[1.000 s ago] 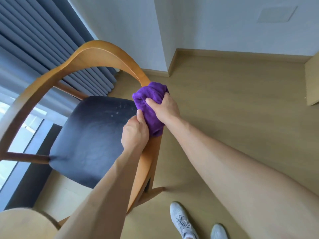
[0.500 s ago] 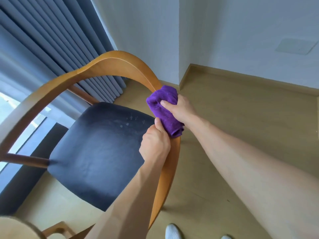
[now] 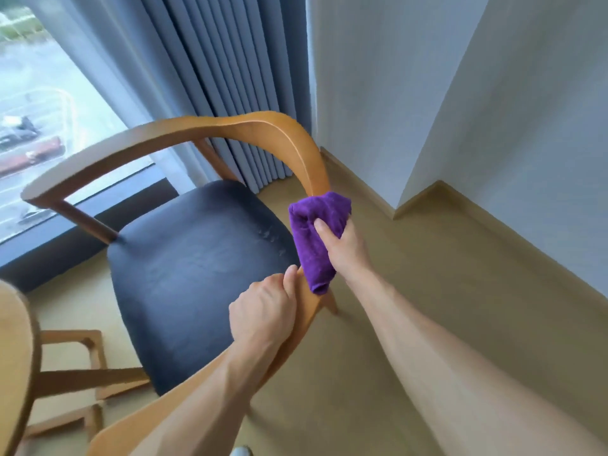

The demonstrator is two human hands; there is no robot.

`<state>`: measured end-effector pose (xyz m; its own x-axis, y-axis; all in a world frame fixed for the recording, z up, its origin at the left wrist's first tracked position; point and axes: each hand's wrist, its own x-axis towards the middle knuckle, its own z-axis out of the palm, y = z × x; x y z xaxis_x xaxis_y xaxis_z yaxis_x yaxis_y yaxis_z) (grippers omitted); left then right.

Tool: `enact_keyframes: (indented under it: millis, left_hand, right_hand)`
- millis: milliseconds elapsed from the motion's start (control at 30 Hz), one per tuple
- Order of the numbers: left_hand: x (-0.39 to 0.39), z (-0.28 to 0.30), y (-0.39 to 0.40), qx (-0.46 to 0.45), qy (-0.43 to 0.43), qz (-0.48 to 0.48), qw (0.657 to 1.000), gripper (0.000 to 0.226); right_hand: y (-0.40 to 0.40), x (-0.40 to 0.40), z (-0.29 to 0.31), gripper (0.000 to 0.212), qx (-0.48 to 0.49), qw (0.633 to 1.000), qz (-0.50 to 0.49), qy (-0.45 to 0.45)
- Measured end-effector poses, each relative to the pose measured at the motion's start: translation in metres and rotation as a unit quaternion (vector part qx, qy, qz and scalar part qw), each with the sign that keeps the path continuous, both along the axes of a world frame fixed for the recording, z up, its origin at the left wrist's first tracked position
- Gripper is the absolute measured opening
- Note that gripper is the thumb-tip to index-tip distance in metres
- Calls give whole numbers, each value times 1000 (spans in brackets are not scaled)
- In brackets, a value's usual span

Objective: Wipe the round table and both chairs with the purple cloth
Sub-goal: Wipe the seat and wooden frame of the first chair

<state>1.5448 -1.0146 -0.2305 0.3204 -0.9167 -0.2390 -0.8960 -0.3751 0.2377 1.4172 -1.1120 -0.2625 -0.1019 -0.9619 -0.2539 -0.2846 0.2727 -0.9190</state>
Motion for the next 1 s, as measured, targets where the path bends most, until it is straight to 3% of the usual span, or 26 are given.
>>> enact_keyframes:
  millis: [67, 167, 233, 367, 500, 700, 833, 1000]
  left_hand:
    - [-17, 7, -8, 3, -9, 32, 999, 62]
    - [-37, 5, -22, 19, 1, 61, 998, 31]
    - [-40, -3, -29, 22, -37, 78, 996, 24]
    - [-41, -9, -28, 10, -81, 82, 993, 25]
    - [-40, -12, -31, -7, -66, 110, 992, 28]
    - [-41, -14, -32, -3, -57, 144, 988, 44]
    - [-43, -13, -30, 13, -66, 151, 986, 48]
    - [-43, -13, -30, 26, -79, 156, 984, 55]
  right_hand:
    - [0, -2, -3, 47, -13, 1000, 13, -13]
    - [-5, -7, -6, 39, -24, 999, 39, -13]
    - [-13, -11, -8, 37, -33, 997, 63, -17]
    - [-43, -16, -4, 40, -46, 994, 95, -10]
    - [-77, -18, 5, 34, -53, 991, 119, -27]
    - [-47, -6, 1, 29, -67, 993, 54, -81]
    - [-37, -5, 1, 27, -68, 995, 36, -70]
    - [-80, -9, 12, 32, -60, 993, 90, -40]
